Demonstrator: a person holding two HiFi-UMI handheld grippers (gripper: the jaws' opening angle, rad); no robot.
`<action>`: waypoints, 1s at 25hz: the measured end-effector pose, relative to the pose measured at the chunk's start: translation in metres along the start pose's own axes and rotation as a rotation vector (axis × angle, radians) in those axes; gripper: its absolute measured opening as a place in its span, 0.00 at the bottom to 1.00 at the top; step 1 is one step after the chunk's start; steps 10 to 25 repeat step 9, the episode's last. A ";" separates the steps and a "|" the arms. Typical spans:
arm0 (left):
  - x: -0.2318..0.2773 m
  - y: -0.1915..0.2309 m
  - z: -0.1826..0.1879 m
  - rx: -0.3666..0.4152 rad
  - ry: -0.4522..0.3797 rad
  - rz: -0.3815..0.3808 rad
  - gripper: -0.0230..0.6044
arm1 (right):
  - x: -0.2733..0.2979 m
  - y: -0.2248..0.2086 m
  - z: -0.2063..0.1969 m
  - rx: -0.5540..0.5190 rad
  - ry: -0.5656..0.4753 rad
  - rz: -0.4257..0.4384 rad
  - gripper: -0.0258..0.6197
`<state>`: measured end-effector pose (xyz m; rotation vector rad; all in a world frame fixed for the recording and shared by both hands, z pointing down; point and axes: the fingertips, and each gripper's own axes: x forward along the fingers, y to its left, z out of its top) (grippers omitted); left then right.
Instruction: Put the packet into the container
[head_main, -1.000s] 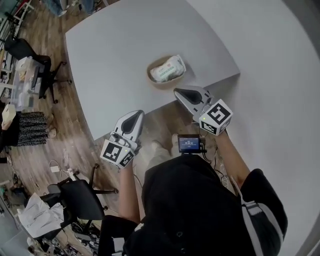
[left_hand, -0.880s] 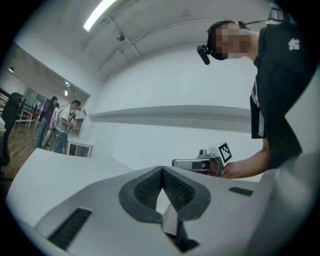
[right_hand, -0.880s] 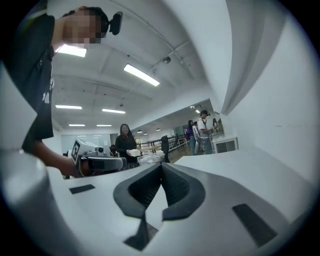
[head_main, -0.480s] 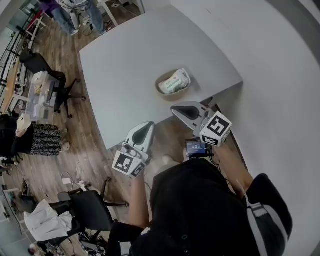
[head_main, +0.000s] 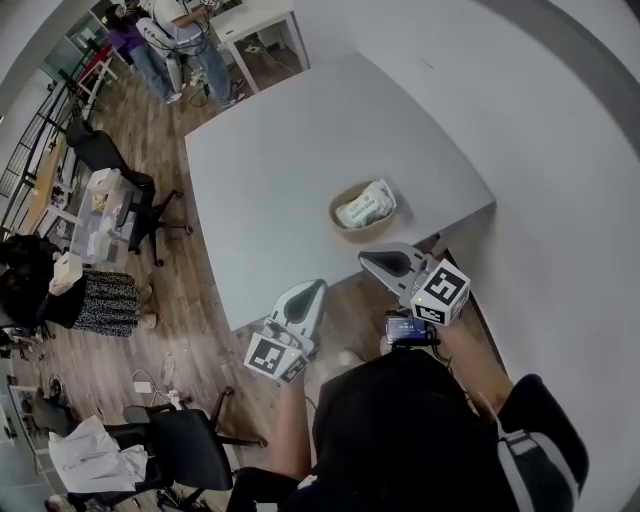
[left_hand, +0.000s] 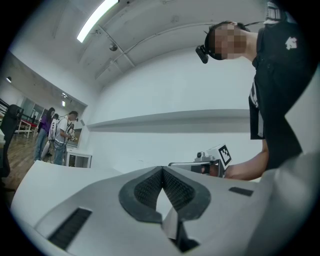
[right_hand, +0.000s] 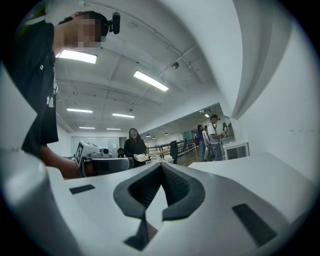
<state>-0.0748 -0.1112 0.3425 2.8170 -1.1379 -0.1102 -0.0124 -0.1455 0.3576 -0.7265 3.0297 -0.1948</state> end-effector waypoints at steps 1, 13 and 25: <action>0.000 -0.001 -0.002 -0.004 0.004 -0.002 0.05 | 0.000 0.001 -0.002 0.004 0.001 -0.002 0.07; 0.003 -0.003 -0.006 -0.016 0.005 0.003 0.05 | -0.004 -0.003 -0.007 0.030 0.009 -0.005 0.07; 0.003 -0.003 -0.006 -0.016 0.005 0.003 0.05 | -0.004 -0.003 -0.007 0.030 0.009 -0.005 0.07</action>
